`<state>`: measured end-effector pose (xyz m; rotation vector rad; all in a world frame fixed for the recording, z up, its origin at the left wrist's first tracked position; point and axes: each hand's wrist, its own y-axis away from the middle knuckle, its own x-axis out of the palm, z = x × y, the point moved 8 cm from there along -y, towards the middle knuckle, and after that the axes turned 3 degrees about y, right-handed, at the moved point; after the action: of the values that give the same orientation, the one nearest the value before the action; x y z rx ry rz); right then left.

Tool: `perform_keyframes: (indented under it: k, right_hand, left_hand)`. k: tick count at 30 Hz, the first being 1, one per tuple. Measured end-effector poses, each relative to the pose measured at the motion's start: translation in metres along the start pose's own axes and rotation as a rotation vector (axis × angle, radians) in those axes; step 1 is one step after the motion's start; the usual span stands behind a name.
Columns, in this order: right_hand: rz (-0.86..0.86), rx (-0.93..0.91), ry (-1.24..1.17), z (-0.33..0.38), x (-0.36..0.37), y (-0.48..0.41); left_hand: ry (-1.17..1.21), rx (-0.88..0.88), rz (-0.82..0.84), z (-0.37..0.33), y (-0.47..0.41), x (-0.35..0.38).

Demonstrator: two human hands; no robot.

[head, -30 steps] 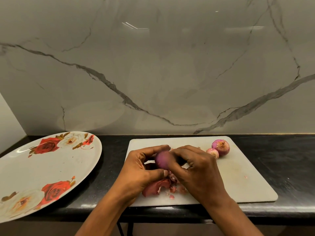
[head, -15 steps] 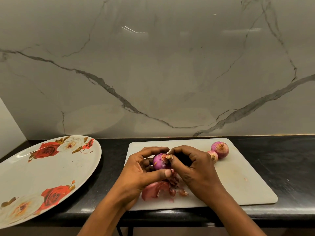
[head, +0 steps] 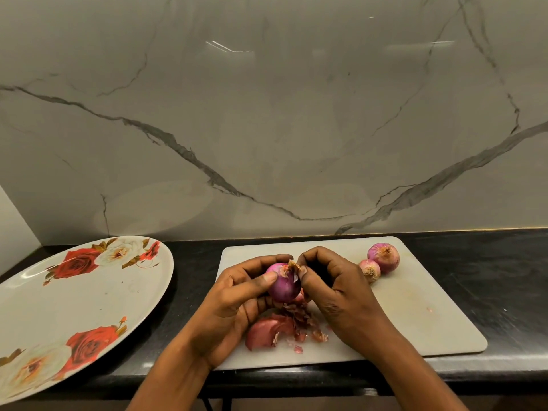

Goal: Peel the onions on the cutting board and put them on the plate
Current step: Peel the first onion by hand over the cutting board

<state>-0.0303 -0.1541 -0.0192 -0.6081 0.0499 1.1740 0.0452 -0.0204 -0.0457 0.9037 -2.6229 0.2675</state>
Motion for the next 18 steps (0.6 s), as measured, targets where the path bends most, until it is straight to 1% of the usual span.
perform_keyframes:
  k: [4,8,13,16,18]
  right_hand:
    - [-0.033,0.002,-0.066,0.002,-0.005,0.001]
    - [-0.124,0.004,-0.095,0.003,-0.015,0.003]
    - [-0.147,-0.091,0.073,0.01,-0.014,0.004]
    - [-0.195,-0.106,0.072,0.005,-0.019,0.003]
    - [-0.191,-0.113,0.094,0.003,-0.017,0.003]
  left_hand:
    - [0.052,-0.016,0.01,0.0,0.0,0.002]
    - [0.041,-0.004,-0.021,-0.001,0.0,0.0]
    - [-0.004,0.035,-0.068,-0.003,-0.001,-0.004]
    - [-0.047,0.052,-0.076,-0.003,-0.001,-0.004]
    - [-0.054,0.032,-0.086,-0.002,-0.001,-0.004]
